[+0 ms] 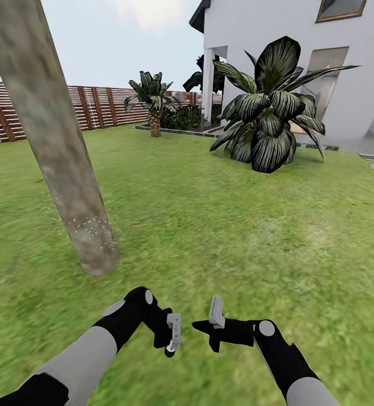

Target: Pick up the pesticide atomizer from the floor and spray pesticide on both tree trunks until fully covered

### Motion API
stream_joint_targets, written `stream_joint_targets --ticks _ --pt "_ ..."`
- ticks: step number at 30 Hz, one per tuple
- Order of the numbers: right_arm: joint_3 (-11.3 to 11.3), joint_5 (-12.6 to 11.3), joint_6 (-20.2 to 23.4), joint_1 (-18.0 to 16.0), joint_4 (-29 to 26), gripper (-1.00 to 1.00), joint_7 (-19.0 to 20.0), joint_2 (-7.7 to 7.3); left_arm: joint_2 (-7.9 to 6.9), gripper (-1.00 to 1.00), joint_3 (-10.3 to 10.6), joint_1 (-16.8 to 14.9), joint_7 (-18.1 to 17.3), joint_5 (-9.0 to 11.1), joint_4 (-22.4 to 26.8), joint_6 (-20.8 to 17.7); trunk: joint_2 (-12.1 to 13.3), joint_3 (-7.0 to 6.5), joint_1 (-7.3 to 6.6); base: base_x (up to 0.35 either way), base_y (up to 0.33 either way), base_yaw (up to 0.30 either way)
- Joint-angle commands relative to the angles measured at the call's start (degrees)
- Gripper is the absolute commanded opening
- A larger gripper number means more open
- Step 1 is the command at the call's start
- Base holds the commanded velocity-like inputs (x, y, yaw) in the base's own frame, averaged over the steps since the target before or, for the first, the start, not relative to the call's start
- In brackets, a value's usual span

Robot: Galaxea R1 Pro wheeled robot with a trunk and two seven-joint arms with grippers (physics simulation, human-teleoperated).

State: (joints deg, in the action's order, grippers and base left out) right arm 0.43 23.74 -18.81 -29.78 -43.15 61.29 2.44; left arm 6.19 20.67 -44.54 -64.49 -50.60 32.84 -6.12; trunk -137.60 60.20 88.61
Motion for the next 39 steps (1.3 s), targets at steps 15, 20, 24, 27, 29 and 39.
stream_joint_targets --ticks 15,20,24,27,29,39 --pt "-0.1 0.4 -0.3 0.0 0.0 -1.00 0.1 0.03 0.88 -1.00 0.1 0.0 -0.5 0.1 0.1 -0.5 0.0 0.05 -0.01 0.000 0.000 0.000" --pt "-0.1 0.4 -0.3 0.0 0.0 -1.00 0.1 0.03 0.93 -1.00 0.0 0.0 -0.8 0.2 0.1 -0.2 0.0 0.05 -0.01 0.000 0.000 0.000" --pt "-0.1 0.4 -0.3 0.0 0.0 -1.00 0.1 -0.02 1.00 -1.00 0.0 0.0 -2.2 0.4 0.1 0.0 0.0 0.05 -0.01 0.000 0.000 0.000" --pt "-0.1 0.4 -0.3 0.0 0.0 -1.00 0.1 0.00 1.01 -1.00 0.0 0.0 -2.4 0.5 0.1 0.1 0.0 0.05 -0.01 0.000 0.000 0.000" --pt "-0.1 0.4 -0.3 0.0 0.0 -1.00 0.1 0.01 1.06 -1.00 0.0 0.0 -2.4 0.5 0.1 0.1 0.0 0.05 -0.01 0.000 0.000 0.000" --pt "-0.1 0.4 -0.3 0.0 0.1 -1.00 0.1 -0.03 1.54 -1.00 -0.2 0.0 -2.3 0.8 0.7 0.0 0.0 0.05 -0.01 0.000 0.000 0.000"
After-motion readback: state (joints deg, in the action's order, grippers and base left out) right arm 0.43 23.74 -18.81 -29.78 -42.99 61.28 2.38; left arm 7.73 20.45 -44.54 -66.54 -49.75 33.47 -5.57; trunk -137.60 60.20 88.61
